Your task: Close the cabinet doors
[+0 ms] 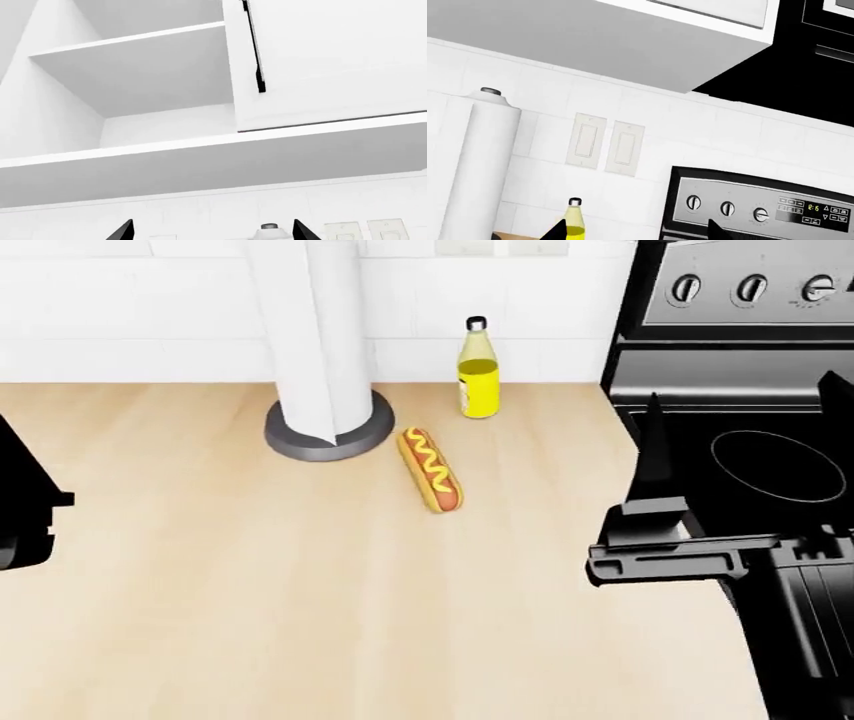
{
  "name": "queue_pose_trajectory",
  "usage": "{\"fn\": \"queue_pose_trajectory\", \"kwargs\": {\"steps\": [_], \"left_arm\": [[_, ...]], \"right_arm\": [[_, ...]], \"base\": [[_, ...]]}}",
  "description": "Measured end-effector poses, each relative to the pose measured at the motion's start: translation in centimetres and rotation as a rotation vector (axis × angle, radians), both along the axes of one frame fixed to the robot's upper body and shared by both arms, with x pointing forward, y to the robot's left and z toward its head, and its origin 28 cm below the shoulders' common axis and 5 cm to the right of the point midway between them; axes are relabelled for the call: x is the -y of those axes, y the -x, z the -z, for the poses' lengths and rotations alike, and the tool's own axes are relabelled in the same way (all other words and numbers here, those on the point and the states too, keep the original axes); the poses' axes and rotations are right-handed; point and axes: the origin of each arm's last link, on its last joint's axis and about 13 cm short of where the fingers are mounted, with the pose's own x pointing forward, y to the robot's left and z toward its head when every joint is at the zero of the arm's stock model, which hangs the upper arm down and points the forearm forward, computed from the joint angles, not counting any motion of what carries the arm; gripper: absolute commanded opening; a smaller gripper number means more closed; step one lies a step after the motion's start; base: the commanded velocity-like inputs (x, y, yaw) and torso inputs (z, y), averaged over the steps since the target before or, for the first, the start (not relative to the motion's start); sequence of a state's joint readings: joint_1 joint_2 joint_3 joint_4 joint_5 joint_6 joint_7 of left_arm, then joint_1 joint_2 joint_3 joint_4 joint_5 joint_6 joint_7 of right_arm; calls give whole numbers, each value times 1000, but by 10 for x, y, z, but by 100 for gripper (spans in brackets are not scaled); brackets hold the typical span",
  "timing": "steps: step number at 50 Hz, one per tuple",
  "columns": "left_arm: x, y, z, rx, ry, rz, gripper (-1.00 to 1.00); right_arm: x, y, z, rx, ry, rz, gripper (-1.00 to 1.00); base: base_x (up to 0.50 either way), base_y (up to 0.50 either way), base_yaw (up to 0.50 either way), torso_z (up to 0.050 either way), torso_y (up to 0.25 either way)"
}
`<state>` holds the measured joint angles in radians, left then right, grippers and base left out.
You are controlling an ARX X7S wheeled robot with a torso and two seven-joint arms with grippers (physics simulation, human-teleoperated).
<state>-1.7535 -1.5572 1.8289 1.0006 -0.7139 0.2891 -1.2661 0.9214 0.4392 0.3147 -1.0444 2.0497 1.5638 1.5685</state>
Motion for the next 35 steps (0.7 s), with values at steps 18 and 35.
{"fn": "queue_pose_trajectory", "kwargs": {"steps": [18, 35], "left_arm": [[0, 1, 1, 1, 1, 1, 100], [1, 1, 2, -1, 1, 4, 100]], "right_arm": [[1, 1, 1, -4, 1, 3, 100], [2, 2, 2, -7, -5, -5, 100]], "base": [[0, 500, 0, 0, 0], [0, 500, 0, 0, 0]]}}
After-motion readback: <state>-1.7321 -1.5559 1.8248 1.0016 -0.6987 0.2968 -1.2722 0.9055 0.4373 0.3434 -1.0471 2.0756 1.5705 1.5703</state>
